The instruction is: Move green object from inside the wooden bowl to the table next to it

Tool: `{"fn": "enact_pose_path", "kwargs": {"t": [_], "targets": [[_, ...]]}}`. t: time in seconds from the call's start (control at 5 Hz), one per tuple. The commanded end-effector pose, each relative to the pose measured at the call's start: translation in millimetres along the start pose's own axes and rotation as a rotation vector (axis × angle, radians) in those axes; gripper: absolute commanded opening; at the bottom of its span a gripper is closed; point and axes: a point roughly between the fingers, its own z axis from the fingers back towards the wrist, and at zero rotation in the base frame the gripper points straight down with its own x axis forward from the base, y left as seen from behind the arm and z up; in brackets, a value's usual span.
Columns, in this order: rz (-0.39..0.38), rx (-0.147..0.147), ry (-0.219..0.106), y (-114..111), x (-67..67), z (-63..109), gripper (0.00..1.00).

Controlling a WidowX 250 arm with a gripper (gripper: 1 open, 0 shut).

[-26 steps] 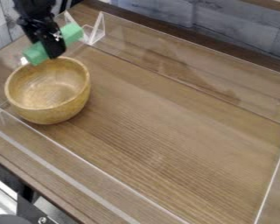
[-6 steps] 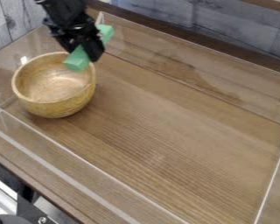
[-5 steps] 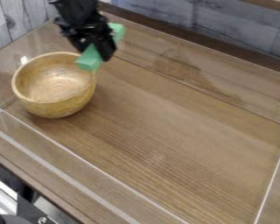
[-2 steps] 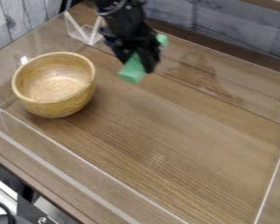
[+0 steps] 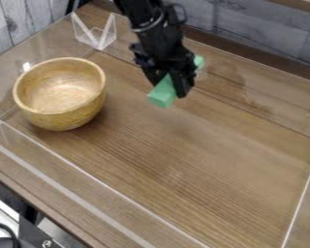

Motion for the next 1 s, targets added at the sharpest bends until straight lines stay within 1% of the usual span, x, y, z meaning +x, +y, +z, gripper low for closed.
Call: {"fn": "enact_pose_path", "kwargs": {"t": [0.0, 0.4, 0.6, 0.8], "targets": [[-0.079, 0.000, -0.039, 0, 20.1, 7.7, 0.00], [-0.236, -0.051, 0.004, -15, 23.0, 7.5, 0.00], [-0.242, -0.054, 0.010, -17, 21.5, 3.5, 0.00], [-0.189, -0.034, 0.030, -9, 19.6, -5.2, 0.00]]}}
